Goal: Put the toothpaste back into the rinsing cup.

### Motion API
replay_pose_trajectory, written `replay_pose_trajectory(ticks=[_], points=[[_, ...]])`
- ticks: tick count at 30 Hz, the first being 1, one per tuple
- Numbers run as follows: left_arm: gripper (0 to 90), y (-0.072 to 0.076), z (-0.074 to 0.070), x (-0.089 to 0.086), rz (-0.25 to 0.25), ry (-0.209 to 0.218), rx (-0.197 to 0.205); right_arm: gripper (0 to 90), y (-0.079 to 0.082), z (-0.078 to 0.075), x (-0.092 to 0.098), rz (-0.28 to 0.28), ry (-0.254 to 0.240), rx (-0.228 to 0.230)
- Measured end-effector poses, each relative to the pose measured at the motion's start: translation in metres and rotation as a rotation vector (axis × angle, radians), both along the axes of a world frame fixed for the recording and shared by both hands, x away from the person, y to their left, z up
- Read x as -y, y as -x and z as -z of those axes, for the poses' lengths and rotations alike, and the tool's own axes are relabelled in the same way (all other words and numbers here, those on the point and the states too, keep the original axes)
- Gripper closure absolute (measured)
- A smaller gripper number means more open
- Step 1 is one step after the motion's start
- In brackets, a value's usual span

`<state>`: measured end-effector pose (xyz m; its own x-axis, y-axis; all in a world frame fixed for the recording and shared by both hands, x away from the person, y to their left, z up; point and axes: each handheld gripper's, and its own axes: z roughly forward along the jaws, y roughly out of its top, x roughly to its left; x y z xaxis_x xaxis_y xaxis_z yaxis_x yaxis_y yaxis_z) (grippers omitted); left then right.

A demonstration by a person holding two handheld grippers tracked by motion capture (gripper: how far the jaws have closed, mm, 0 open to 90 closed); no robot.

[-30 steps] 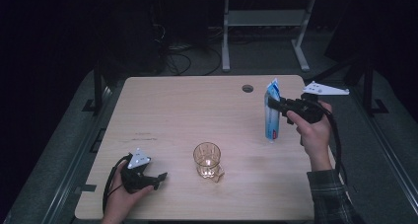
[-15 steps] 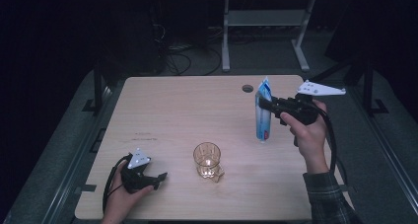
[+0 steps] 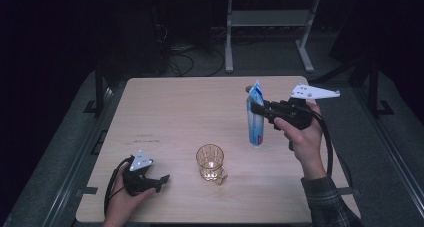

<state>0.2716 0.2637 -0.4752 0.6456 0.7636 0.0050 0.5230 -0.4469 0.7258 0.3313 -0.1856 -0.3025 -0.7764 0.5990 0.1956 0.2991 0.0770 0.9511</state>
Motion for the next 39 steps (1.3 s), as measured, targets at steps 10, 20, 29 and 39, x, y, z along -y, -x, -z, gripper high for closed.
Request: replay_pose_trajectory(ticks=[10, 20, 29, 39], points=[[13.1, 0.000, 0.000, 0.000, 0.002, 0.000, 0.000, 73.3, 0.006, -0.003, -0.025, -0.098, -0.028, 0.002], [13.1, 0.000, 0.000, 0.000, 0.006, 0.000, -0.001, 73.4, 0.010, -0.008, -0.047, -0.155, -0.027, 0.014], [13.1, 0.000, 0.000, 0.000, 0.013, -0.002, -0.001, 73.4, 0.007, -0.009, -0.075, -0.204, 0.004, 0.020], [13.1, 0.001, 0.000, 0.000, 0.014, -0.001, -0.001, 73.4, 0.005, -0.012, -0.092, -0.230, 0.046, 0.022]])
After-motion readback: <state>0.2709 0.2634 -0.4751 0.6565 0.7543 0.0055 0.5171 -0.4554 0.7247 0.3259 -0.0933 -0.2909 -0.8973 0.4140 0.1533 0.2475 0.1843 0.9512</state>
